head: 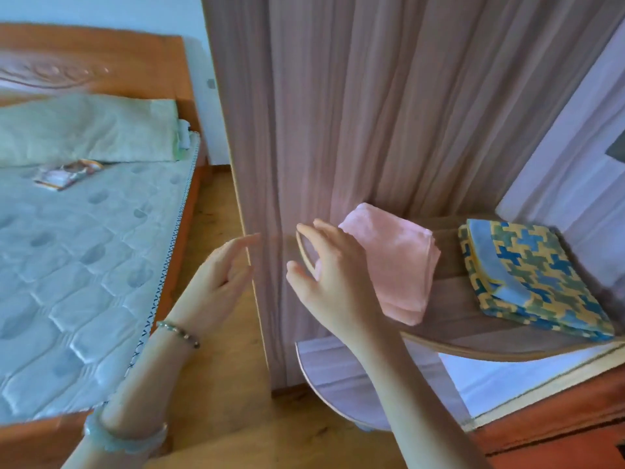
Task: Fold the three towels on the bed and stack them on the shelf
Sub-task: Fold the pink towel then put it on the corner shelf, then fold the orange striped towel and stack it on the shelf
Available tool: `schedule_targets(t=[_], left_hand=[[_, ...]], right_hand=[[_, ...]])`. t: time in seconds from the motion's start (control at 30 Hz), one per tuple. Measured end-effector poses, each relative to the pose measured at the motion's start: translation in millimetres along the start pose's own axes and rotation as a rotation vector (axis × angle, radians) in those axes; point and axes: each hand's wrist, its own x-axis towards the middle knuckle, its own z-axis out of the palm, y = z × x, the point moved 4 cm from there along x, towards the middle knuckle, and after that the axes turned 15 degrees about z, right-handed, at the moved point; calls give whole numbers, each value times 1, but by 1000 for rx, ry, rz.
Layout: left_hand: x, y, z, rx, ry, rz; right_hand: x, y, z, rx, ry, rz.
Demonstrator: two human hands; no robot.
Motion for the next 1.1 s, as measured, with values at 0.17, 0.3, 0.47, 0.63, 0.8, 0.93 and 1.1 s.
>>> schedule_targets(t=[0.17, 0.3, 0.47, 0.63, 0.8, 0.93, 1.1], left_hand=[[-50, -38, -90, 16, 247, -113], [-86, -76, -149, -41, 406, -145], [-106, -124, -216, -118, 458, -137], [-110, -176, -271, -148, 439, -101], [-100, -221, -300, -189, 389, -86], [-86, -257, -309, -221, 376, -103], [-60, -308, -314, -248, 380, -137]], right_hand=[[0, -60, 66, 225, -292, -77], [8, -92, 127, 441, -458, -82], [26, -133, 201, 550, -492, -54], [48, -173, 269, 631, -502, 3], [72, -189, 320, 637, -479, 78], [98, -195, 349, 631, -473, 111], [145, -193, 391, 612, -483, 132]])
